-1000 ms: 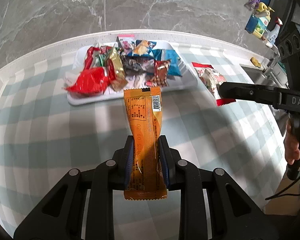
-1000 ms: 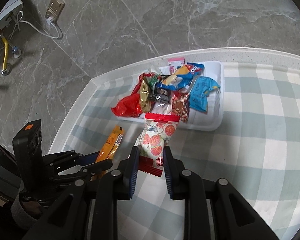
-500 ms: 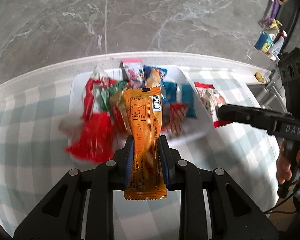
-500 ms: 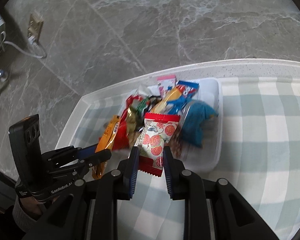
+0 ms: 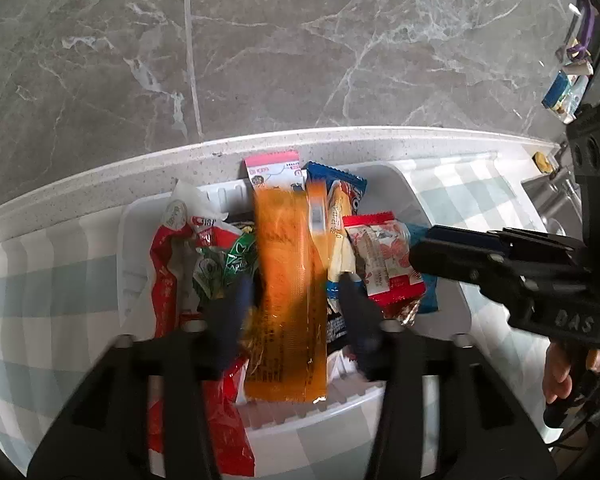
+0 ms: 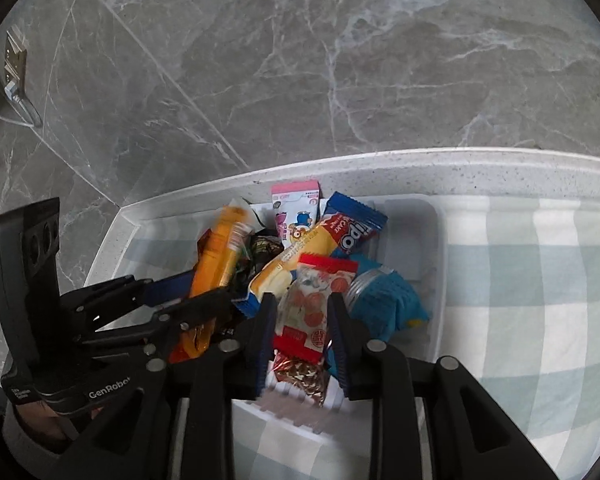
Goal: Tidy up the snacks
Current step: 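Open both grippers to drop the packets into the tray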
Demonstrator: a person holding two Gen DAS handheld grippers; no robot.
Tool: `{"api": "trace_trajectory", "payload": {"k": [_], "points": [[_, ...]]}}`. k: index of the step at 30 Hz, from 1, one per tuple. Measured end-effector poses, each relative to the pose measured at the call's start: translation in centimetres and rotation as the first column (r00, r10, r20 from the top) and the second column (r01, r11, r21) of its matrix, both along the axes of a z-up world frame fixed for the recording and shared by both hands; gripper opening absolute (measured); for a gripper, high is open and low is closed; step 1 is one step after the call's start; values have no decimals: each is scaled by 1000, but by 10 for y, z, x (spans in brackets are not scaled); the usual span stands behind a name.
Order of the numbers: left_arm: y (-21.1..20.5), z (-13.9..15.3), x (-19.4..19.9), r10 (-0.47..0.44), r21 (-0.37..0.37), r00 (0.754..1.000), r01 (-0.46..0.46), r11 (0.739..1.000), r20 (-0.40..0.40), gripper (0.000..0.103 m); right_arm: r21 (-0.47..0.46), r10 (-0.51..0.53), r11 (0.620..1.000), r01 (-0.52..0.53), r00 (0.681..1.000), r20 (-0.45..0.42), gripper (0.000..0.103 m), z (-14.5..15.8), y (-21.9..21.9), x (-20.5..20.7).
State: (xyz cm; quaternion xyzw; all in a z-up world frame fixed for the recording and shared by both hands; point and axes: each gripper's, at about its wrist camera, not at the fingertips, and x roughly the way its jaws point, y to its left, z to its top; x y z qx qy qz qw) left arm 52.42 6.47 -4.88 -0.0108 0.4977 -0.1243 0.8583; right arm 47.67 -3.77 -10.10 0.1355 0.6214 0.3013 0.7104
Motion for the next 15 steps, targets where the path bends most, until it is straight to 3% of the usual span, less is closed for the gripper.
{"api": "trace_trajectory", "payload": {"k": [5, 15], "points": [[1, 4, -6, 26, 9, 999, -26, 1000, 42, 56, -5, 2, 1000, -2, 999, 50, 44, 15, -9, -16], [5, 31, -67, 88, -14, 991, -87, 996, 100, 70, -15, -27, 999, 29, 992, 119, 57, 59, -41, -67]]}}
